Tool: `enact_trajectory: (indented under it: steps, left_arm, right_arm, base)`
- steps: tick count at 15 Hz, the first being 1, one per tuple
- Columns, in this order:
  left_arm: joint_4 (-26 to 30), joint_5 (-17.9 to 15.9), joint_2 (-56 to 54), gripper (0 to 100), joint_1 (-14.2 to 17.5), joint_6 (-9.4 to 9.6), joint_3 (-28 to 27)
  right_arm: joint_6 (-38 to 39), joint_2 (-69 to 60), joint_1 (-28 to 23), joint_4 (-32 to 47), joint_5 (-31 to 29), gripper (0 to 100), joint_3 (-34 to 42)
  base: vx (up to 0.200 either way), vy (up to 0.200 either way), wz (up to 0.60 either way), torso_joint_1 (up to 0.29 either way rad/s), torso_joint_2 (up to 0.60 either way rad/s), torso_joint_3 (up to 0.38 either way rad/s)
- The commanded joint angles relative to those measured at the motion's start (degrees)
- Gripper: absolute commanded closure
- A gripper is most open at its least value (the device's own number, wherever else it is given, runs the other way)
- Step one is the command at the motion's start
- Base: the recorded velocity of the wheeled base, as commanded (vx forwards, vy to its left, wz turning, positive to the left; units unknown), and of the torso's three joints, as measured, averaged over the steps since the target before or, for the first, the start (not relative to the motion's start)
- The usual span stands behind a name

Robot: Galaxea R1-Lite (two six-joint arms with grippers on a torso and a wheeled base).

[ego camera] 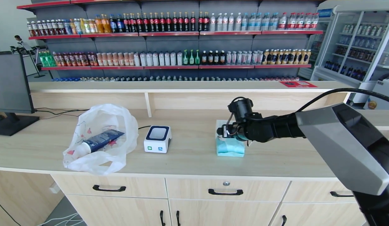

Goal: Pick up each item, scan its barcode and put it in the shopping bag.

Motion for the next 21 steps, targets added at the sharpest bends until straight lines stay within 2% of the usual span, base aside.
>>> enact_trajectory:
  steps: [1,3,7,11,18,21]
  left_arm:
    - [0.0,0.0,0.0,100,0.0,-0.02,0.0]
    - [0.0,0.0,0.0,100,0.0,-0.02,0.0]
    - [0.0,0.0,0.0,100,0.0,0.07,0.0]
    - [0.0,0.0,0.0,100,0.0,0.07,0.0]
    - [0.0,0.0,0.0,100,0.0,0.07,0.0]
    - [0.0,0.0,0.0,100,0.0,0.07,0.0]
  right_arm:
    - [0.4,0.7,-0.7,2.8,0.1,0,-0.8]
    - [1.6,1.0,-1.3,4.8,0.1,0,-2.9]
    - [1.9,3.9,-1.1,11.9,0.6,0,-11.9]
    - [1.9,5.4,-0.8,18.0,0.6,0,-11.9]
    - [1.8,8.5,-0.2,18.4,0.0,0,-11.9]
    - [1.9,7.7,0.1,16.5,-2.2,0,-11.9]
  base:
    - [0.0,0.0,0.0,0.0,0.0,0.0]
    - [0.0,0.0,0.0,0.0,0.0,0.0]
    - [0.0,0.0,0.0,0.0,0.0,0.0]
    - [0.0,0.0,0.0,0.0,0.0,0.0]
    - [0.0,0.0,0.0,0.0,0.0,0.0]
    - [0.0,0.0,0.0,0.0,0.0,0.0]
